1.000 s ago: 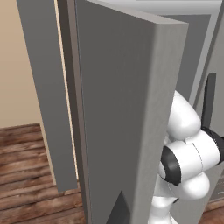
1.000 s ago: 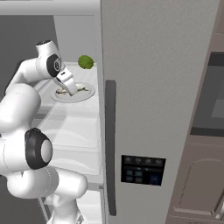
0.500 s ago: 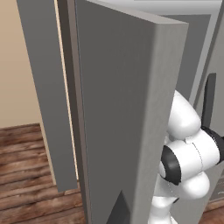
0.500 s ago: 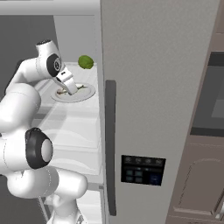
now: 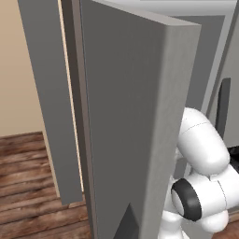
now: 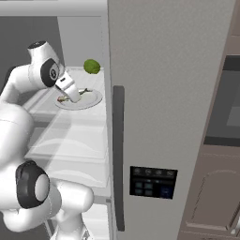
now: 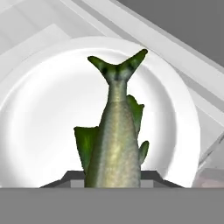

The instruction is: Retrieve the fish from the fridge and place it on the saucepan with marinade on the stove.

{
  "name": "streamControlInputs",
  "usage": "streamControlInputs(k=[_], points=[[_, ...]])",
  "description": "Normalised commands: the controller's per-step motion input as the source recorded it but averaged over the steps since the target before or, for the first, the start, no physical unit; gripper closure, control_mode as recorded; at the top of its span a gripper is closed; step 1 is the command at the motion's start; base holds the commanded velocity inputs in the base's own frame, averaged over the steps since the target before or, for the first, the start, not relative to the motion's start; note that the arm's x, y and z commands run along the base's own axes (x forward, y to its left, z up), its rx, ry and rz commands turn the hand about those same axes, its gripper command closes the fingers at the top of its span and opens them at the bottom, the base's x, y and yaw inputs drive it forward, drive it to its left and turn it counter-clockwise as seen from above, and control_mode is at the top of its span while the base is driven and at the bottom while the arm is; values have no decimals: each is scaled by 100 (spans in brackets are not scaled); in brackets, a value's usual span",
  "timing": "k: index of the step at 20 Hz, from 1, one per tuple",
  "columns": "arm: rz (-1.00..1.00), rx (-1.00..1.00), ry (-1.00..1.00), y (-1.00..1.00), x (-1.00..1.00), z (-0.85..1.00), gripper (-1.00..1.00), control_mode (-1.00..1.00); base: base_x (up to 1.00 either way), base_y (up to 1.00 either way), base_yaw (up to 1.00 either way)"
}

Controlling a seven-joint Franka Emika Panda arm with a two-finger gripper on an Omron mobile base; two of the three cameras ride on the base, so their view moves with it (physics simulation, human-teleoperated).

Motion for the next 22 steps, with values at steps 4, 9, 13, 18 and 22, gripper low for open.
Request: streamControlInputs(k=[4, 9, 13, 18, 22], points=[[9, 0, -20, -3, -92, 33, 100, -100, 0, 0, 0], [11, 0, -6, 0, -81, 19, 100, -100, 0, 0, 0], [17, 0, 0, 0, -49, 28, 100, -100, 0, 0, 0], [18, 0, 4, 0, -47, 25, 100, -100, 0, 0, 0], [18, -1, 3, 0, -71, 3, 100, -100, 0, 0, 0]])
